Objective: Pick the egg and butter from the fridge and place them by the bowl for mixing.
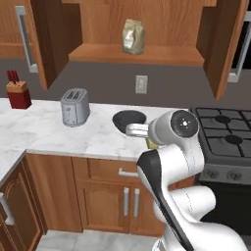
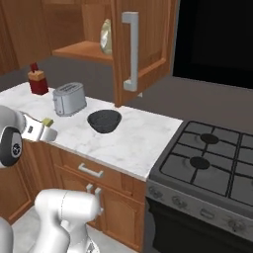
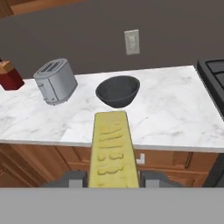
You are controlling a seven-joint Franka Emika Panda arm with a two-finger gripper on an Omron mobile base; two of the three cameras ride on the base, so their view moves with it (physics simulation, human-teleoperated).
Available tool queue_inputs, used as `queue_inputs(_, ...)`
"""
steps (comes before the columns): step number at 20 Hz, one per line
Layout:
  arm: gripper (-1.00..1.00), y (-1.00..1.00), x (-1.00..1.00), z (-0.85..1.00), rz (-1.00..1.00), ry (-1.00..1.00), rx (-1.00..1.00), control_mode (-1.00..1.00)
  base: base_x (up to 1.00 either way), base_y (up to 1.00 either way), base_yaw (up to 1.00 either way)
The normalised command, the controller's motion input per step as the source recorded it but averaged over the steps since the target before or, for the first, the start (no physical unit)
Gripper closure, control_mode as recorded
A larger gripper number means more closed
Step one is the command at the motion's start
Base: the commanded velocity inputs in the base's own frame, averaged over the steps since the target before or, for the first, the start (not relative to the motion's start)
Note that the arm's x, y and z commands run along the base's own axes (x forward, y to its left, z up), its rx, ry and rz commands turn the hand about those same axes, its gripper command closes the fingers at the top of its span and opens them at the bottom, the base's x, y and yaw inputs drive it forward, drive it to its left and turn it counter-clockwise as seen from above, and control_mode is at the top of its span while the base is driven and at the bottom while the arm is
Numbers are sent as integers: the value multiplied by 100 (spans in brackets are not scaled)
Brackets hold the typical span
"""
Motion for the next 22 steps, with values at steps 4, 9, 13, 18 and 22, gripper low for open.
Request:
queue_inputs(4, 100, 0, 0, 0, 0, 0, 0, 100, 43, 0, 21)
queue_inputs(9, 100, 0, 0, 0, 0, 0, 0, 100, 36, 12, 0)
queue_inputs(13, 100, 0, 0, 0, 0, 0, 0, 100, 37, 34, -11)
queue_inputs(18, 100, 0, 0, 0, 0, 0, 0, 100, 35, 49, -22)
queue_inputs(22, 100, 0, 0, 0, 0, 0, 0, 100, 37, 26, -14)
